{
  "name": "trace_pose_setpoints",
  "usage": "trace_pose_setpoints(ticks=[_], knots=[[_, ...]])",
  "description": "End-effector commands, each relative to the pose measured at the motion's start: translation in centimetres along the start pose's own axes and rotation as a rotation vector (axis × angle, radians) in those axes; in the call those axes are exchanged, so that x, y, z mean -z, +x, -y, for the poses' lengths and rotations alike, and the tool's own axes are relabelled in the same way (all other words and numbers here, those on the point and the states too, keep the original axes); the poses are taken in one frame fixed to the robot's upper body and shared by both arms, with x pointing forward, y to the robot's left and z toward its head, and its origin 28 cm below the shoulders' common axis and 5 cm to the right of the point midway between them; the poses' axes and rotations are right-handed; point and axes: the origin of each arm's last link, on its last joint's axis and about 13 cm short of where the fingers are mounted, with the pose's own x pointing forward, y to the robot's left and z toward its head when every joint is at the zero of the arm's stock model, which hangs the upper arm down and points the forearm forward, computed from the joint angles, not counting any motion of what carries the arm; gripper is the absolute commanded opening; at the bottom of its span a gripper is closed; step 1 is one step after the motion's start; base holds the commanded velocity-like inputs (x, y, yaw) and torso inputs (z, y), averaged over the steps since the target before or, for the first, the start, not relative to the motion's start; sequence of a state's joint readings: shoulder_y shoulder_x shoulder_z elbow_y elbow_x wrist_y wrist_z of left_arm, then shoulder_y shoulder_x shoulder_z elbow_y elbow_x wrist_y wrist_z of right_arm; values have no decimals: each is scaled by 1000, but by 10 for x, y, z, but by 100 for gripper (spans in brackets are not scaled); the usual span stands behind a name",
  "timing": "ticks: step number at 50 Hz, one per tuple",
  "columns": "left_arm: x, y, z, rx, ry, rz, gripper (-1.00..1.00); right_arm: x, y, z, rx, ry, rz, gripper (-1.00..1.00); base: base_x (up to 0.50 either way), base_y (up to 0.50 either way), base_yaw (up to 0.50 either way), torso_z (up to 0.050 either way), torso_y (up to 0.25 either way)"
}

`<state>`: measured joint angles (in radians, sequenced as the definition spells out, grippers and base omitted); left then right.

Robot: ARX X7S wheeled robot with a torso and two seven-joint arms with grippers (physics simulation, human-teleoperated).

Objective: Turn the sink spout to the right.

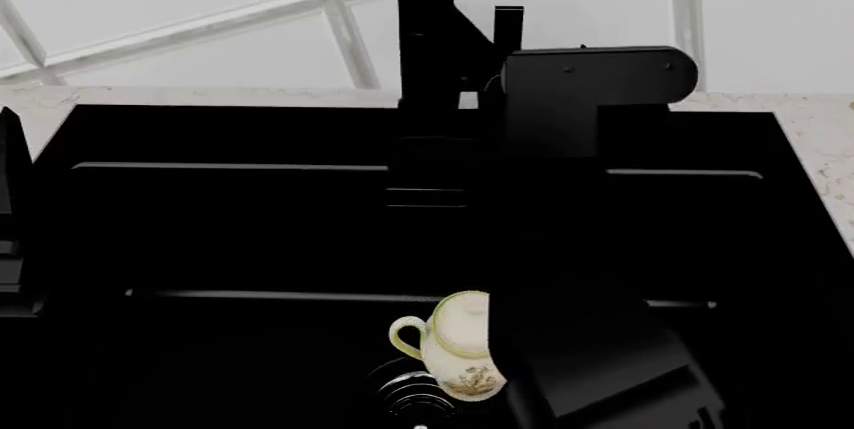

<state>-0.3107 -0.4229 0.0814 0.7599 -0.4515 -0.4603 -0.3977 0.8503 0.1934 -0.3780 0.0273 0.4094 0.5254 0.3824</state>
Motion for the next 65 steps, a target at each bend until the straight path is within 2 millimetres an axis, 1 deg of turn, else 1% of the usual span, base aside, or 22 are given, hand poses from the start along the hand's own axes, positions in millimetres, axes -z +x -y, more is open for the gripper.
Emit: trace_pose_setpoints(ticks=[1, 10, 23, 25, 37, 54, 65], knots=[[0, 0, 0, 1, 0, 1, 100, 5, 3, 6, 20, -10, -15, 100, 0, 0, 0, 0, 0], [0, 0, 1, 3, 5, 1, 100, 8, 3, 12, 44, -15, -21, 100, 0, 0, 0, 0, 0], [1, 0, 0, 1, 9, -1, 100, 1, 3, 16, 70, -19, 7, 100, 0, 0, 0, 0, 0], [0, 0, 0, 0, 8, 0, 100, 0, 4, 17, 73, -23, 10, 100, 0, 0, 0, 0, 0], [1, 0, 1, 5, 12, -4, 100, 8, 10, 21, 78, -29, -20, 100, 0, 0, 0, 0, 0], [1, 0, 1, 6, 15, -3, 100, 0, 18, 27, 97, -40, 3, 100, 0, 0, 0, 0, 0], [1, 0, 1, 7, 17, -4, 100, 5, 24, 27, 85, -37, -13, 100, 0, 0, 0, 0, 0]])
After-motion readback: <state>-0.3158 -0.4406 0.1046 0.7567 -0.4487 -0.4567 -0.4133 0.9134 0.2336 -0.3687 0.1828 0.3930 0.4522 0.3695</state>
